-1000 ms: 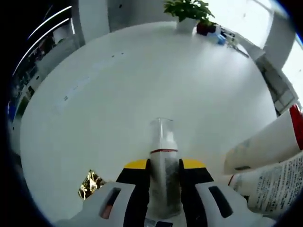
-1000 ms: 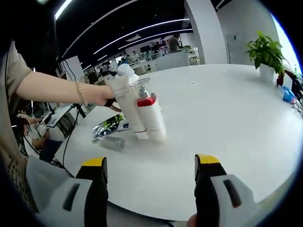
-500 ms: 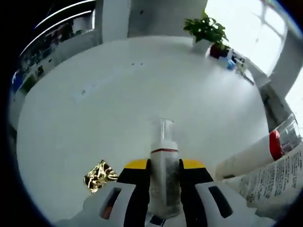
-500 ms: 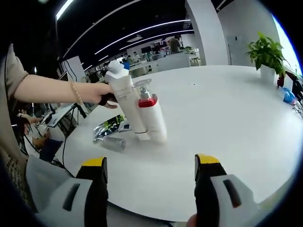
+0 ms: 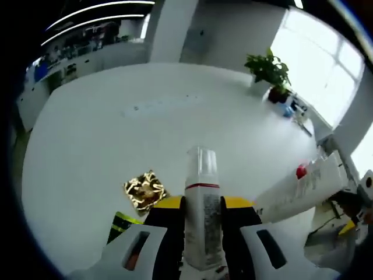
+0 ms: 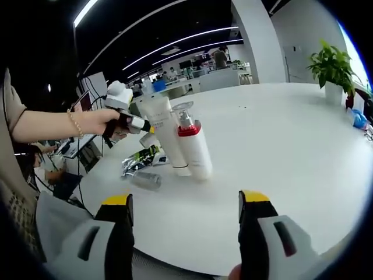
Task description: Arrange the skincare products in the storage area until every visible bottle or jar stands upright without overlapping.
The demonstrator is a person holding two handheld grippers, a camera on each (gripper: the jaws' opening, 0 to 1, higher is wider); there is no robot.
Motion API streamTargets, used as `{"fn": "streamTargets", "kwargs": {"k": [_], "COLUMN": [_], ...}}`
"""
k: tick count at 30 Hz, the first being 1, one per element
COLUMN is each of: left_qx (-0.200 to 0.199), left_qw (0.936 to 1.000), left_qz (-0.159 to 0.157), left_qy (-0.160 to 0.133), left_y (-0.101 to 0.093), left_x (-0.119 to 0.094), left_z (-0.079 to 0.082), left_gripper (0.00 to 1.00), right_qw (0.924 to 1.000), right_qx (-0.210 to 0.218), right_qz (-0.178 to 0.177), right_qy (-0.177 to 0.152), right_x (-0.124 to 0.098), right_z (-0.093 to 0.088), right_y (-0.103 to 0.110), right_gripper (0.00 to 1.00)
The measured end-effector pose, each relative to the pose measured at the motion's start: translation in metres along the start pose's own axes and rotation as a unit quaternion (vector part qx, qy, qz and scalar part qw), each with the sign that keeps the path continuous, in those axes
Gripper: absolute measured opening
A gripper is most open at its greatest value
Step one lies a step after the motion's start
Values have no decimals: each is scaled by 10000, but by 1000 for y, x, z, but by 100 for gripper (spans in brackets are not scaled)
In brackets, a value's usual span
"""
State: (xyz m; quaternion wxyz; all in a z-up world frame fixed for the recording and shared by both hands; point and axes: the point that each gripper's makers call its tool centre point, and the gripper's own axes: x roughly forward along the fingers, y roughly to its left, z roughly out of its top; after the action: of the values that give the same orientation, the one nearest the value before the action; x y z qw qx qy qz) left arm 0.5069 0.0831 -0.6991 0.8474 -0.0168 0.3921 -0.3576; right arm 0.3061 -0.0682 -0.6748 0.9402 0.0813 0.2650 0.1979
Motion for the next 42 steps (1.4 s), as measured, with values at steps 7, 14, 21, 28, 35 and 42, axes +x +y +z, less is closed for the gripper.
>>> {"fn": "streamTargets", "kwargs": {"k": [7, 14, 21, 28, 35, 42], "left_qx": [-196, -266, -292, -374, -208, -136], "left_qw": [9995, 9977, 9941, 9879, 9754, 9647], "left_qz": [-96, -301, -552, -920, -1668, -2200], "left_qy": [-249, -547, -889, -1189, -1426, -1442], "left_y": [-10, -34, -60, -89, -127, -155], "left_x": [-29, -57, -81, -106, -125, -130], "left_z": [-6, -4, -3, -10, -11, -26], "left_gripper": [20, 20, 20, 20, 20, 20], "right_qw": [9996, 9980, 9930, 9864, 9789, 9717], "right_qx": [-4, 11, 22, 259, 367, 413], "right_qz": [242, 547, 1029, 1395, 1729, 2020], "right_qy": [-154, -306, -573, -832, -1021, -1150], "right_x": [-3, -2, 2, 2, 2, 0], "right_z": [7, 21, 45, 65, 79, 94], "right_y": [8, 26, 55, 76, 92, 100], "right_gripper": [66, 64, 64, 63, 61, 58]}}
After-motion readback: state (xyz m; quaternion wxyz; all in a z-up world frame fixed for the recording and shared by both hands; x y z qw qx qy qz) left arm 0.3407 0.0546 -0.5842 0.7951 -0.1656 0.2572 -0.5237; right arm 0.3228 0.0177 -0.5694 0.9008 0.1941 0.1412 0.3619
